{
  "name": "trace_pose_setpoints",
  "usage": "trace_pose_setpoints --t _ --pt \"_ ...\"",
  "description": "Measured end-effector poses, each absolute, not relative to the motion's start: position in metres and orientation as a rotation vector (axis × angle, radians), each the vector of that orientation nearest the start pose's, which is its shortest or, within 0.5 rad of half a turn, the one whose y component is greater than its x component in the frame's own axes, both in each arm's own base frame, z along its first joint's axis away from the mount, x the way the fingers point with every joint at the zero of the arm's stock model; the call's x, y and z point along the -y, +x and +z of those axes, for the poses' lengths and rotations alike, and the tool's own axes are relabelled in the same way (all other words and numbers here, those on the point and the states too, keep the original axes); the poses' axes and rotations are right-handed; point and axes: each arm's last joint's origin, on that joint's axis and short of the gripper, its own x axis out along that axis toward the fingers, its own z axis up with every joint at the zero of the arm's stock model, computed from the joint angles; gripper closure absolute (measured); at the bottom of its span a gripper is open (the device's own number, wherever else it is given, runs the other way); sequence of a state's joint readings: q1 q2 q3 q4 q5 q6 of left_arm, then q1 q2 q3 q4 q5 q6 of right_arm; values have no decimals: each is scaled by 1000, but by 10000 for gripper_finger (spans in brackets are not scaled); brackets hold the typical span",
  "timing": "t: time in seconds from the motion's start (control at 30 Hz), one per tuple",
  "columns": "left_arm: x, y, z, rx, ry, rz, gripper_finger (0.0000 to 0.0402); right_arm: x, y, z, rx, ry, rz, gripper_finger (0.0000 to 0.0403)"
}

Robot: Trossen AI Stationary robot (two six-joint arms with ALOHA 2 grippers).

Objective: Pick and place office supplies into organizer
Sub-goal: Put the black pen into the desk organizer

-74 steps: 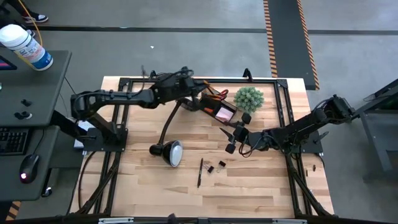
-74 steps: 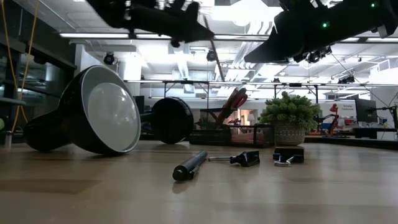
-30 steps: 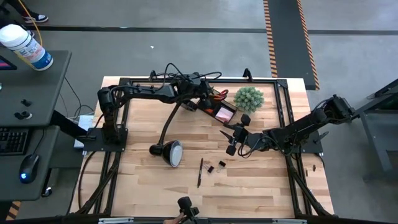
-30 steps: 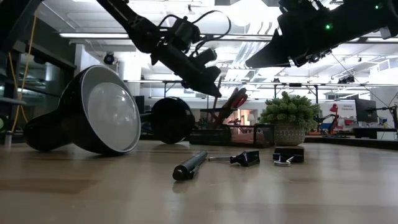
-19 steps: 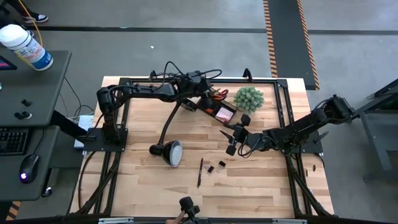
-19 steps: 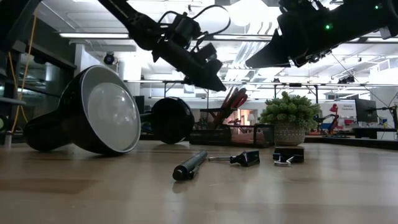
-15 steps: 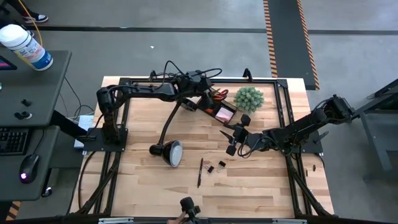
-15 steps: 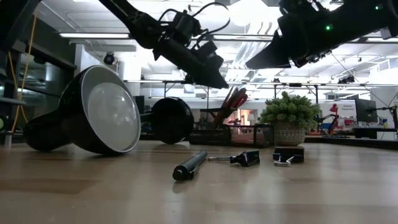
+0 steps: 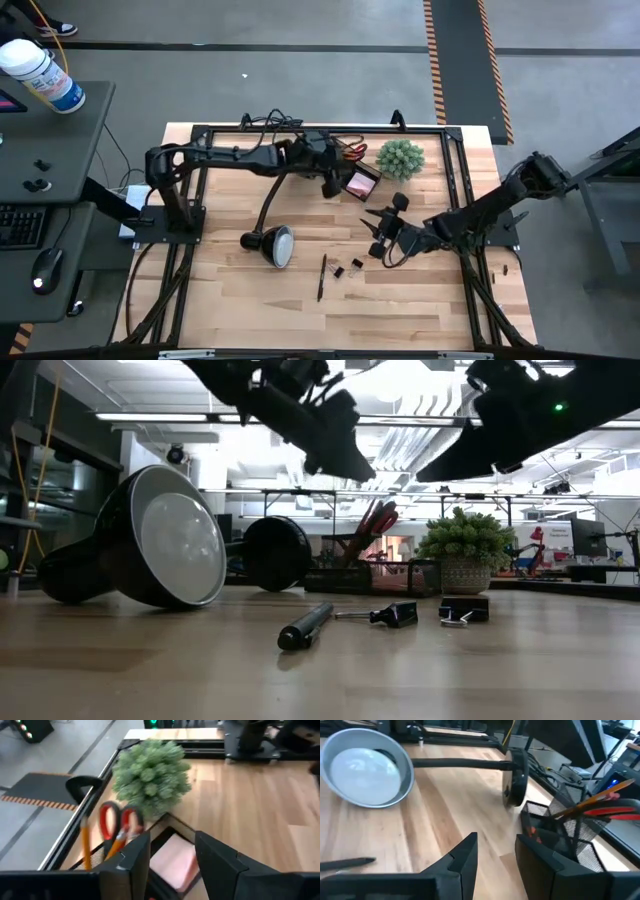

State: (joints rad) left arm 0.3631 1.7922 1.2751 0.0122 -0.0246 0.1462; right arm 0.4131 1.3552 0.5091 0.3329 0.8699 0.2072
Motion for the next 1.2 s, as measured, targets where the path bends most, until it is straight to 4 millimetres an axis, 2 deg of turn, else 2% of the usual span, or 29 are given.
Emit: trace_pose_setpoints --t 0.13,0.33,0.8,1.0,1.2 --pt "-117 382 244 -567 86 306 276 -87 228 172 -376 -116 -494 281" --pt "-78 377 228 -638 115 285 290 -97 220 167 -400 -102 -484 281" --pt "19 346 201 -771 64 234 289 -107 220 163 -511 -39 -189 281" --pt "55 340 201 -762 -15 246 289 -106 220 164 -498 -59 -215 281" --pt "84 335 206 -672 -137 361 289 -105 220 165 -480 -63 -256 281"
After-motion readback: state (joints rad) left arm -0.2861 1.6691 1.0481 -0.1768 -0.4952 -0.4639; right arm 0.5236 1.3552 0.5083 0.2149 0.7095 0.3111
